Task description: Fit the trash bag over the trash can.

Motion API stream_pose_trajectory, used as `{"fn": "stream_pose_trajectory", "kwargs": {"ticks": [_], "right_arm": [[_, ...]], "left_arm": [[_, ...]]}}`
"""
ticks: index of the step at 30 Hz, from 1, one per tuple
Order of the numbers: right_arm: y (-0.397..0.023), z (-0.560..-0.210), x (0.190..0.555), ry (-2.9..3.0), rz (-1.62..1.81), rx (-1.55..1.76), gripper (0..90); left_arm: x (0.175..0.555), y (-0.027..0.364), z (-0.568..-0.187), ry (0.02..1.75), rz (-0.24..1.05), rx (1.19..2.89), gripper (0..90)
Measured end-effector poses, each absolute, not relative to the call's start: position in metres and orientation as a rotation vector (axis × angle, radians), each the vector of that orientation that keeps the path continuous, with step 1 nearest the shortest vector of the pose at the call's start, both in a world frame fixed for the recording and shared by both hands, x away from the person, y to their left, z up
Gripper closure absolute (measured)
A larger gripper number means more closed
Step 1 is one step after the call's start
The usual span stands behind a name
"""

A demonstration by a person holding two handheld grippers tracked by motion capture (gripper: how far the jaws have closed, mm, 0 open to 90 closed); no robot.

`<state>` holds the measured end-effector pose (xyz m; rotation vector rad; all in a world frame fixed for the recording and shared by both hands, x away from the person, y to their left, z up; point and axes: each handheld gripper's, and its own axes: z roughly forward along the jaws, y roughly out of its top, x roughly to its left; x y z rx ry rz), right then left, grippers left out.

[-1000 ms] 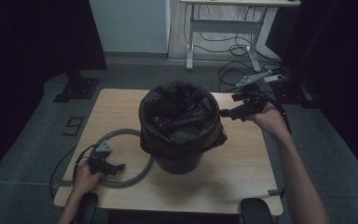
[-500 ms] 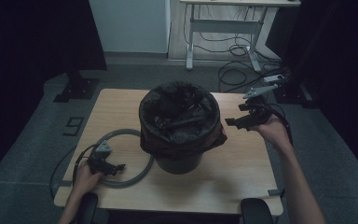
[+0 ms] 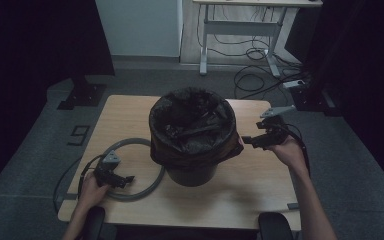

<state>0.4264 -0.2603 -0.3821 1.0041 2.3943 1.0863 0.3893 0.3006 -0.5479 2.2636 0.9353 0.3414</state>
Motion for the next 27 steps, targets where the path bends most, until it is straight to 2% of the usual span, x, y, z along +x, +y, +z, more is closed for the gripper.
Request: {"fn": "stream_pose_trajectory", "kwargs": {"ticks": [27], "right_arm": [[-0.262, -0.475, 0.408, 2.382, 1.076, 1.114, 11.7]], "left_arm": [[0.389, 0.301, -0.548, 0.935, 0.341, 2.265, 0.0]]}}
